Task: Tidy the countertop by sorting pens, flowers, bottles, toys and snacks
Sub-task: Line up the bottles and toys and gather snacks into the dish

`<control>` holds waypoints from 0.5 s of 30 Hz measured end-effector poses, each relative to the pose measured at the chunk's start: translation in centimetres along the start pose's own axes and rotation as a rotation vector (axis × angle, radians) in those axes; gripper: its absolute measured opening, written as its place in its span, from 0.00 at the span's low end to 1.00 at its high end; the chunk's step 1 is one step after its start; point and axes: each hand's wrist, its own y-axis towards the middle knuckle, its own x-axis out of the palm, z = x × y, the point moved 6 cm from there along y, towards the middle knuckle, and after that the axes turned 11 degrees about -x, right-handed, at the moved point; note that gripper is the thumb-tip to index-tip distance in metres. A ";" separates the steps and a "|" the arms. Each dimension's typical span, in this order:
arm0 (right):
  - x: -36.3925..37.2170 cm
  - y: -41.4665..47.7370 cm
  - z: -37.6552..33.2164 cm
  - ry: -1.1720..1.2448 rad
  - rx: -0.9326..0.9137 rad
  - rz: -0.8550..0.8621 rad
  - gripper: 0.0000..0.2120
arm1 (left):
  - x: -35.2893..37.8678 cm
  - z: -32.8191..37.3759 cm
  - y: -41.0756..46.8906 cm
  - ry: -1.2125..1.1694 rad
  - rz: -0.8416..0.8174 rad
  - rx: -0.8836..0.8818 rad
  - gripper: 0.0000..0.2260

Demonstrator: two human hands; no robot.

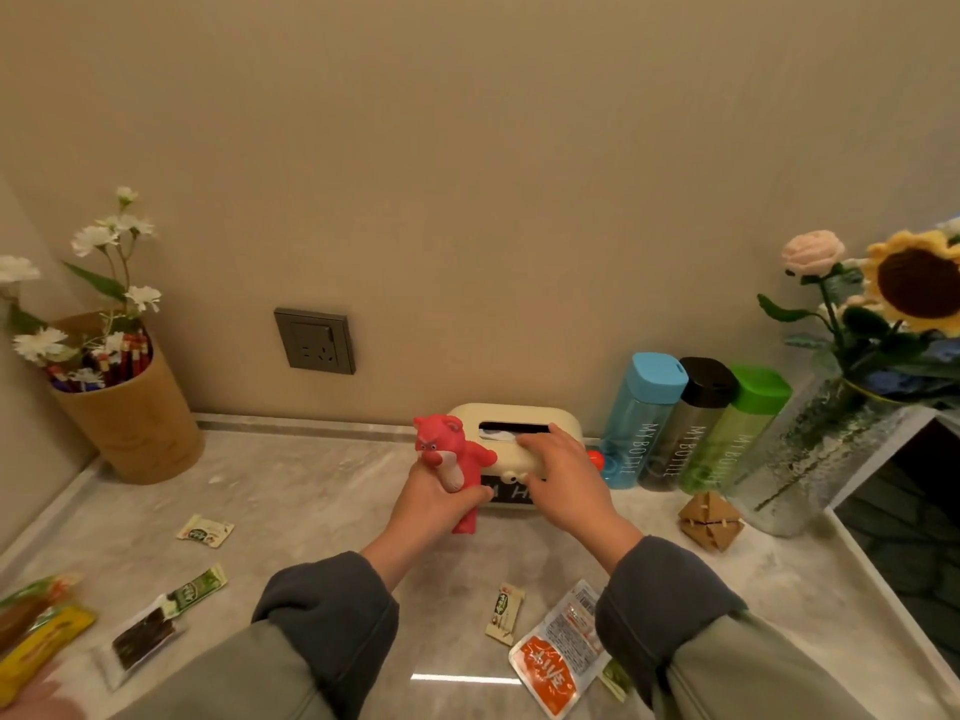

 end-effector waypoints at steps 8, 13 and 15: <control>-1.2 0.8 -4.3 0.353 -0.027 0.181 0.21 | -2.5 -1.3 -0.2 0.054 0.123 -0.012 0.23; 1.4 2.9 -11.6 0.543 -0.116 -0.084 0.33 | -6.2 -2.3 -1.3 0.119 0.187 -0.024 0.20; 3.0 3.6 -14.2 0.419 -0.173 -0.171 0.35 | -8.1 -3.1 -1.6 0.157 0.205 -0.037 0.23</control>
